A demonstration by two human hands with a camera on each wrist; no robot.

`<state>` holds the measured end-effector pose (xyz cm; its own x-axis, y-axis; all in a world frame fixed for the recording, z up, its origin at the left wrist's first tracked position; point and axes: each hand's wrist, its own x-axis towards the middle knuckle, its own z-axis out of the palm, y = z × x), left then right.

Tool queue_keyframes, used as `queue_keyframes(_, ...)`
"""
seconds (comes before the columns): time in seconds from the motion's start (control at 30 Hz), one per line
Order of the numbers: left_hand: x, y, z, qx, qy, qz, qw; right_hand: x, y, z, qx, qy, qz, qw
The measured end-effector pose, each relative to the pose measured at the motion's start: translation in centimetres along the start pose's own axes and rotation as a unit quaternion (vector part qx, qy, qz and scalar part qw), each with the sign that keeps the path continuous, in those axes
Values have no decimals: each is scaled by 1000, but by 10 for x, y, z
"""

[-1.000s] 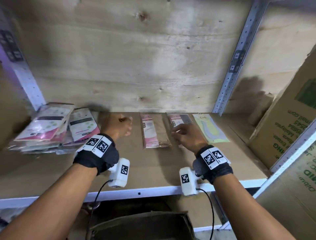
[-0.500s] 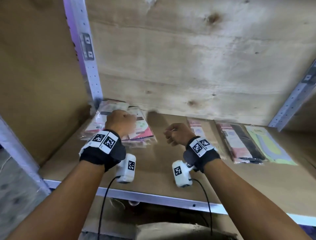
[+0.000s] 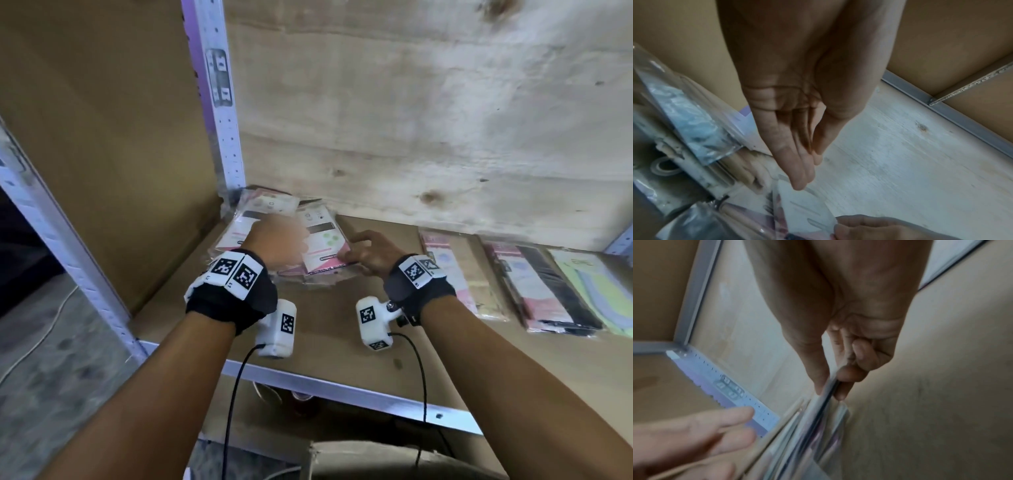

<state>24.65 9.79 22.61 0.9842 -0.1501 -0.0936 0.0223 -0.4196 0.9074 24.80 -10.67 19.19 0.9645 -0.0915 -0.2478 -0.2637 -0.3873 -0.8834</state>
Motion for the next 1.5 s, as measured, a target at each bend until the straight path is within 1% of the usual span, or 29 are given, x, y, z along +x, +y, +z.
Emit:
queue_keyframes(0.03, -1, 1, 0, 17, -25, 9, 1000, -6, 3, -5, 30, 2, 9, 1000)
queue_keyframes(0.07, -2, 2, 1, 57, -39, 26, 997, -12, 6, -11, 57, 5, 11, 998)
queue_keyframes(0.13, -5, 5, 4, 168, -50, 66, 982, -27, 12, -22, 122, 9, 6, 992)
queue_keyframes(0.2, -10, 6, 11, 244, -57, 67, 966, -46, 16, -34, 198, 6, -2, 980)
queue_keyframes(0.27, -15, 8, 23, 328, -46, 89, 939, -66, 17, -47, 256, -6, -12, 967)
queue_keyframes(0.33, -19, 12, 36, 379, -47, 137, 914, -87, 14, -60, 297, -11, -10, 955)
queue_keyframes(0.37, -22, 17, 42, 373, -44, 162, 912, -96, 13, -68, 316, -10, -8, 949)
queue_keyframes(0.47, -37, 33, 59, 301, -10, 230, 925, -125, 11, -96, 359, -17, -15, 933)
queue_keyframes(0.57, -54, 48, 77, 259, 12, 284, 923, -151, 13, -128, 377, -17, -35, 925)
queue_keyframes(0.6, -59, 52, 82, 240, 9, 291, 926, -158, 14, -138, 381, -14, -45, 923)
queue_keyframes(0.67, -68, 59, 94, 177, -26, 293, 939, -171, 17, -154, 398, -5, -63, 915)
queue_keyframes(0.73, -78, 62, 108, 93, -79, 287, 950, -181, 24, -162, 408, 13, -77, 910)
queue_keyframes(0.77, -83, 63, 115, 52, -106, 280, 953, -185, 29, -163, 400, 26, -80, 913)
queue_keyframes(0.8, -87, 63, 122, 16, -131, 269, 954, -188, 36, -162, 378, 45, -79, 921)
queue_keyframes(0.83, -90, 63, 129, -10, -151, 260, 954, -191, 43, -160, 334, 71, -75, 937)
queue_keyframes(0.9, -92, 62, 140, -42, -162, 250, 954, -195, 59, -151, 206, 113, -64, 970)
queue_keyframes(0.93, -93, 61, 144, -58, -158, 242, 956, -198, 66, -146, 154, 110, -56, 980)
queue_keyframes(0.97, -93, 61, 148, -83, -153, 225, 959, -200, 73, -142, 124, 92, -47, 987)
queue_keyframes(1.0, -92, 61, 153, -112, -149, 198, 962, -202, 79, -139, 119, 67, -39, 990)
queue_keyframes(1.07, -91, 59, 161, -154, -152, 142, 966, -204, 89, -137, 155, 21, -23, 987)
queue_keyframes(1.1, -91, 58, 164, -159, -153, 126, 967, -206, 91, -137, 180, 8, -22, 983)
queue_keyframes(1.17, -87, 56, 168, -171, -157, 104, 967, -205, 93, -141, 215, 3, -31, 976)
queue_keyframes(1.2, -83, 56, 168, -176, -152, 97, 968, -204, 94, -144, 225, 3, -37, 974)
queue_keyframes(1.27, -73, 57, 165, -192, -114, 88, 971, -201, 99, -150, 232, -5, -46, 972)
queue_keyframes(1.37, -46, 60, 149, -257, -19, 67, 964, -197, 108, -159, 199, -24, -33, 979)
queue_keyframes(1.4, -37, 59, 142, -260, 9, 67, 963, -195, 111, -161, 185, -28, -27, 982)
queue_keyframes(1.47, -21, 53, 131, -220, 37, 91, 971, -192, 116, -167, 162, -35, -22, 986)
queue_keyframes(1.5, -16, 50, 128, -190, 35, 102, 976, -190, 117, -169, 155, -38, -19, 987)
